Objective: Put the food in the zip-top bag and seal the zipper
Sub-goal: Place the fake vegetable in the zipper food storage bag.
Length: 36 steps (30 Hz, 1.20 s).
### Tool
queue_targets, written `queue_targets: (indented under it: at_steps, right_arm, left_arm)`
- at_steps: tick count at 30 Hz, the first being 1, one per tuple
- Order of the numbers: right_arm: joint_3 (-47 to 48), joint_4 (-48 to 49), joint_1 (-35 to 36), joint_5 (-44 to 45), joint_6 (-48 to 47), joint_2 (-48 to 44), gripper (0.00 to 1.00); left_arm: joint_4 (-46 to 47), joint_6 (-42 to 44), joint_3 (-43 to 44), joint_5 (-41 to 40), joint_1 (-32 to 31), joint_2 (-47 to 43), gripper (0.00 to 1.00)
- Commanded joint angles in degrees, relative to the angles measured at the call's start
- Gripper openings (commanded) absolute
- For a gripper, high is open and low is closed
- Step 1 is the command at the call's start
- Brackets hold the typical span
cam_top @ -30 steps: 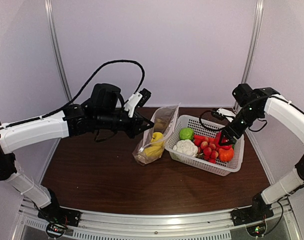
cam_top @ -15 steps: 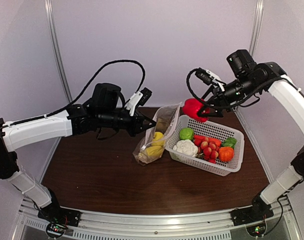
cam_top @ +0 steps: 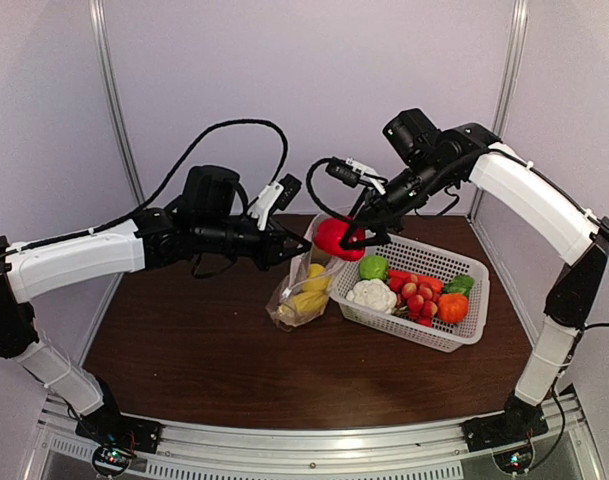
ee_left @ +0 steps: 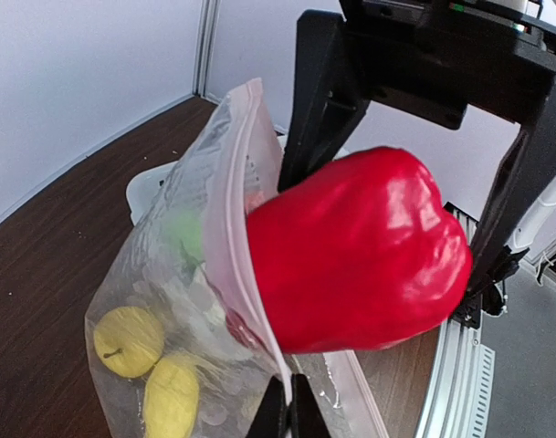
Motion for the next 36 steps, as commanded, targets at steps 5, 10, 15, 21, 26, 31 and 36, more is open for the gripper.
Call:
queue_targets:
  at_steps: [5, 10, 15, 21, 26, 31, 36]
  right_arm:
    - [-1.29, 3.59, 1.86, 10.71, 6.13, 1.59, 0.66]
    - [-1.03, 5.78, 2.62, 16.38, 8.76, 2.6, 0.74]
    - [0.33, 5.87, 3.64, 17.5, 8.41, 2.19, 0.87]
    - [0.42, 5.43, 4.12, 17.54, 7.23, -0.24, 0.98]
    - [1.62, 2.05, 4.06, 12.24, 2.84, -3.91, 0.99]
    - [0.45, -1.48, -0.25, 8.19, -2.64, -11.66, 0.99]
    - [-7.5, 1.4, -11.64, 5.12, -2.4, -18.0, 0.98]
  left_arm:
    - [3.1, 0.53, -0.65, 2.26, 0.32, -1.03, 0.0]
    - [3.17, 0.49, -0.75, 1.97, 0.32, -1.05, 0.0]
    - [3.16, 0.34, -0.88, 1.12, 0.64, -0.82, 0.0]
    - [2.56, 0.1, -0.84, 0.26, 1.34, -0.55, 0.0]
    - [1.62, 0.28, -0.36, -1.15, 1.42, -0.57, 0.0]
    - [-5.13, 6.51, 4.26, -6.83, 3.5, -5.13, 0.0]
    - [-4.17, 7.33, 2.29, -10.06, 9.28, -10.88, 0.0]
